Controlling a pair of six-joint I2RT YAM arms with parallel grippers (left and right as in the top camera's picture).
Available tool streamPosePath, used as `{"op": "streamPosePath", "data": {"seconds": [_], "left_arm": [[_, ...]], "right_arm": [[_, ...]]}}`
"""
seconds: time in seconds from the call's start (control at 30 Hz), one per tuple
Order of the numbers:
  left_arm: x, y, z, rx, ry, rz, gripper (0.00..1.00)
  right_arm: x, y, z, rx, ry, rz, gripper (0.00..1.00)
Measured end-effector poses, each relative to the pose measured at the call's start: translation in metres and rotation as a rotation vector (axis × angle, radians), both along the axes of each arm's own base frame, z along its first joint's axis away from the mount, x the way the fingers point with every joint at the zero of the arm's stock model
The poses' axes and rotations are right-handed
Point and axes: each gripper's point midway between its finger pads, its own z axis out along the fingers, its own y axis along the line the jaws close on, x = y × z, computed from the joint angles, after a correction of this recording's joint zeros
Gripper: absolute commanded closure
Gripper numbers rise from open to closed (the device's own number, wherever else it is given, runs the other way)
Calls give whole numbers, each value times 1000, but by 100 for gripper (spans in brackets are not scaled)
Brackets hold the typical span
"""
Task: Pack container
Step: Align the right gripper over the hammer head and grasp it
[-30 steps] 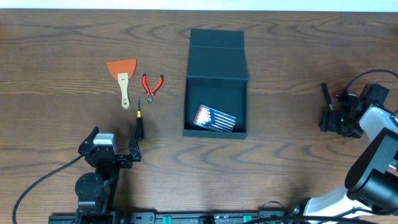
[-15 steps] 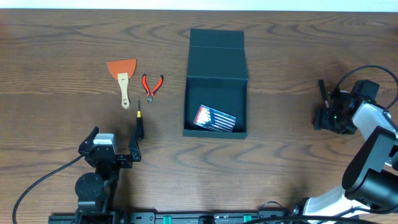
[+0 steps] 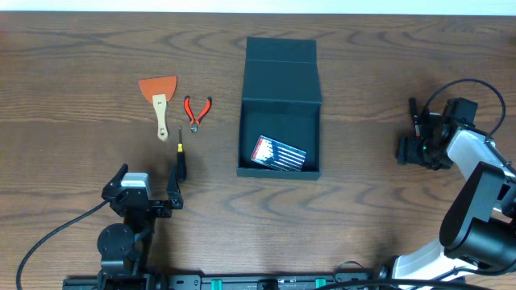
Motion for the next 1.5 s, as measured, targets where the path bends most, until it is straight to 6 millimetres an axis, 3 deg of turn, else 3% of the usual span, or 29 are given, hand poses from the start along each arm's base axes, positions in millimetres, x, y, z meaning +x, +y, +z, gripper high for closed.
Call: {"op": "streamPosePath", "data": {"seconds": [0.33, 0.53, 0.67, 1.0, 1.5], "left_arm": [[0, 0, 0, 0, 0, 0, 2], [0, 0, 0, 0, 0, 0, 1], [0, 0, 0, 0, 0, 0, 1], [0, 0, 0, 0, 0, 0, 1], [0, 0, 0, 0, 0, 0, 1]], "right_arm": [[-1, 0, 0, 5, 4, -16, 32], [-1, 0, 0, 7, 3, -23, 32], [-1, 0, 0, 8, 3, -24, 42], [-1, 1, 0, 10, 3, -26, 43], [-1, 2, 0, 16, 3, -29, 61]]}}
